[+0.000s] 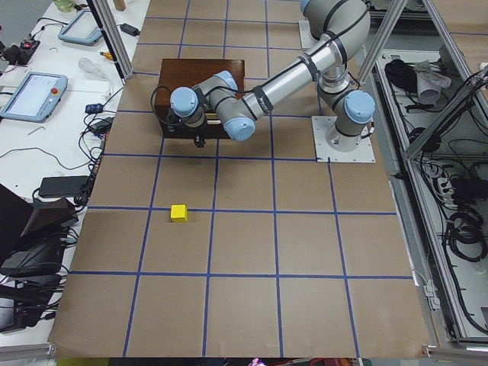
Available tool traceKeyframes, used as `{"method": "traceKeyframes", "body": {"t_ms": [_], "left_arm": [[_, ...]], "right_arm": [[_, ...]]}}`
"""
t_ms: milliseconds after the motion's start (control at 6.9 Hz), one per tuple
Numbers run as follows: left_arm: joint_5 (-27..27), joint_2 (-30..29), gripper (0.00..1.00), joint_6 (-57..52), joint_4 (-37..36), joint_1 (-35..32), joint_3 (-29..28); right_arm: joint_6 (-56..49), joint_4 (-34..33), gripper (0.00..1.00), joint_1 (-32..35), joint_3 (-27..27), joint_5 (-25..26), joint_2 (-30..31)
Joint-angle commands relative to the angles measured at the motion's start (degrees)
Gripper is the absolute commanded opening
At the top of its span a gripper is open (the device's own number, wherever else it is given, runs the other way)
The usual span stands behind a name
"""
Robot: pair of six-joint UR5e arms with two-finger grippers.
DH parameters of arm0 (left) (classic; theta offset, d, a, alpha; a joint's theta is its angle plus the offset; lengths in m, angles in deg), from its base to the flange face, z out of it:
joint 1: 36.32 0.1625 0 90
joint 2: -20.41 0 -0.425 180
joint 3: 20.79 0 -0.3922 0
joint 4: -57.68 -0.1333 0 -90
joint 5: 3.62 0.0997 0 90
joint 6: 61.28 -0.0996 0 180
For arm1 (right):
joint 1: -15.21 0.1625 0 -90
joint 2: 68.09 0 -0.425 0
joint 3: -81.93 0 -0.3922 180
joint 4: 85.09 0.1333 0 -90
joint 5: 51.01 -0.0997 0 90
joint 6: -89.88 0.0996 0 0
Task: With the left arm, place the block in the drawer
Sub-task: 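Pull the drawer open with the left gripper, away from the cabinet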
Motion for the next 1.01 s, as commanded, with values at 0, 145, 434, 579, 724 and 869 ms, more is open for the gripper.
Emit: {"method": "traceKeyframes", "body": {"t_ms": [0, 145, 434, 579, 724, 869], "left_arm": [[0.5, -0.1, 1.0, -0.1, -0.5, 0.0, -0.2], [2.1, 0.0, 1.0, -0.2, -0.9, 0.1, -0.6], [4.2, 0.0, 1.0, -0.4, -2.1, 0.2, -0.9], [4.5, 0.0, 1.0, -0.5, -2.1, 1.1, -0.9], [4.5, 0.0, 1.0, -0.6, -2.1, 2.3, -0.8], [4.5, 0.0, 1.0, -0.6, -2.1, 2.5, -1.0]], "right_arm": [[0.0, 0.0, 1.0, 0.0, 0.0, 0.0, 0.1], [0.0, 0.0, 1.0, -0.1, 0.0, -0.1, 0.1], [0.0, 0.0, 1.0, 0.0, 0.0, -0.1, 0.0], [0.0, 0.0, 1.0, 0.0, 0.0, 0.0, 0.0], [0.0, 0.0, 1.0, 0.0, 0.0, 0.0, 0.1], [0.0, 0.0, 1.0, 0.0, 0.0, -0.1, 0.0]]}}
